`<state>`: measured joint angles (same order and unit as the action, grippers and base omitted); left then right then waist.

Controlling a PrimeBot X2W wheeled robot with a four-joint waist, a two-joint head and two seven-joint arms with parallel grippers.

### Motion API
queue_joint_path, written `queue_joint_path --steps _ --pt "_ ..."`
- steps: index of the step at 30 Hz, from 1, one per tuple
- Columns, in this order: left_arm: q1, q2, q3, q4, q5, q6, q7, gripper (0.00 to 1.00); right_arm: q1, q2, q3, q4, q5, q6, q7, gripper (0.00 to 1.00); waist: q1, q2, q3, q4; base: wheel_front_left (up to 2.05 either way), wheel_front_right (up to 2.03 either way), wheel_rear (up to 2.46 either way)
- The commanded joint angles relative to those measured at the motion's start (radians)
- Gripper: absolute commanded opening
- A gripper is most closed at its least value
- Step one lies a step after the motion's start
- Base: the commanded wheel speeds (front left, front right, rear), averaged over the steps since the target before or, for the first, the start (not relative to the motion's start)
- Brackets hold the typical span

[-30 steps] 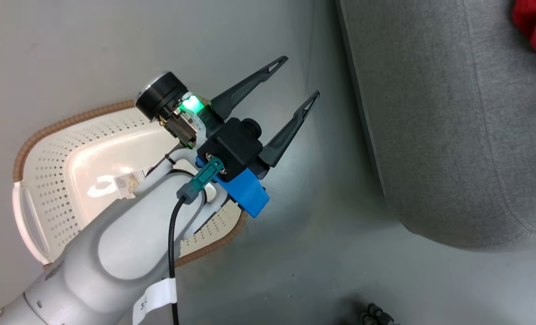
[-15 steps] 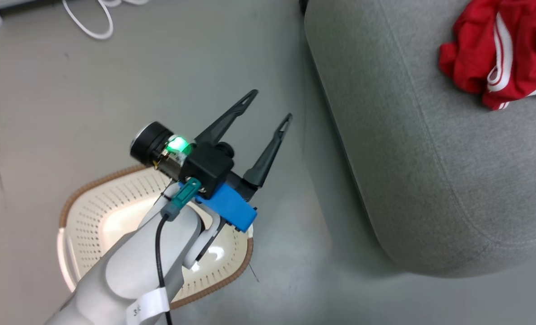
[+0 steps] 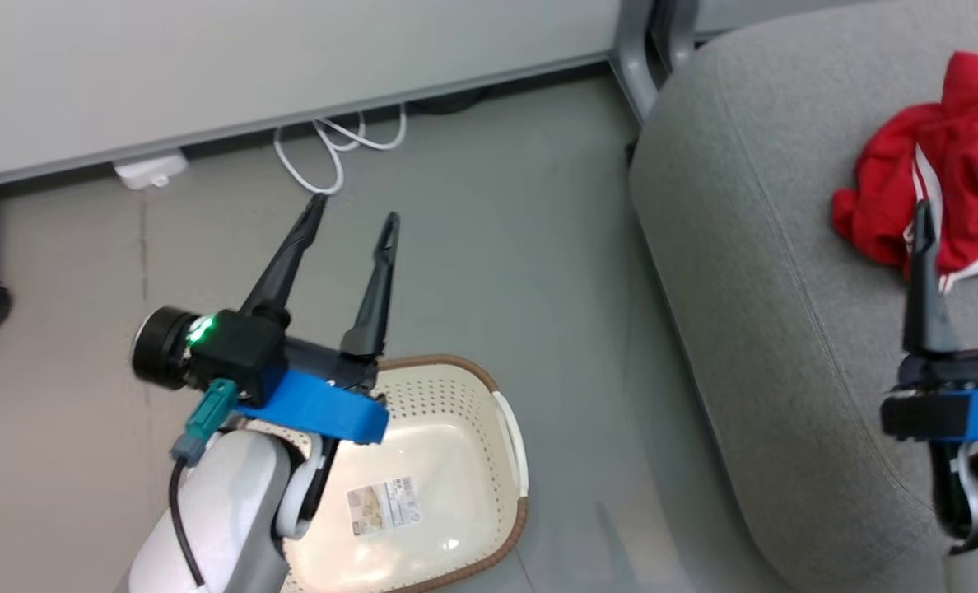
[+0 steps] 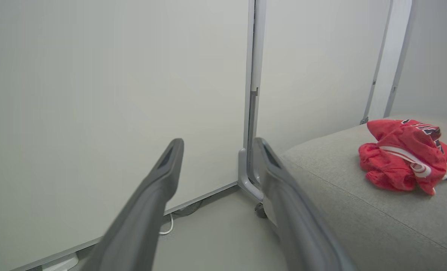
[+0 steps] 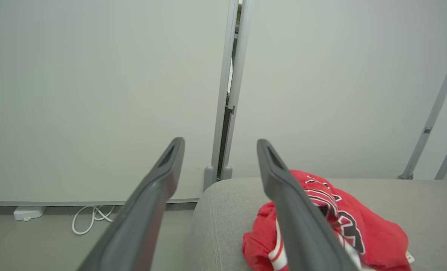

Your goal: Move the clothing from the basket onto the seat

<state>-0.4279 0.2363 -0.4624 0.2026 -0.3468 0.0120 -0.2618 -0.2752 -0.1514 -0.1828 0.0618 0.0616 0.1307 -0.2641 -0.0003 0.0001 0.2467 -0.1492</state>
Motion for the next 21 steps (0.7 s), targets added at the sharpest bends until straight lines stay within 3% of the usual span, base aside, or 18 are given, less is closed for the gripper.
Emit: queue_joint_path --steps 1,9,21 --pt "0.019 -0.006 0.02 -0.002 0.01 -0.005 -0.004 1.0 0.026 0.006 0.009 -0.006 0.009 0.0 0.0 1.0 0.0003 -0.0001 -0.044 0.043 0.0 0.0 0.0" --pt "0.157 -0.046 0.186 -0.01 0.072 -0.021 -0.004 1.0 0.089 0.026 0.13 -0.023 0.017 0.0 0.0 1.0 0.0003 -0.0001 -0.117 0.109 0.0 0.0 0.0" --pt "0.285 -0.119 0.373 0.038 0.131 -0.067 -0.004 1.0 0.171 0.064 0.146 0.059 0.026 0.0 0.0 1.0 0.0003 -0.0001 -0.183 0.168 0.0 0.0 0.0"
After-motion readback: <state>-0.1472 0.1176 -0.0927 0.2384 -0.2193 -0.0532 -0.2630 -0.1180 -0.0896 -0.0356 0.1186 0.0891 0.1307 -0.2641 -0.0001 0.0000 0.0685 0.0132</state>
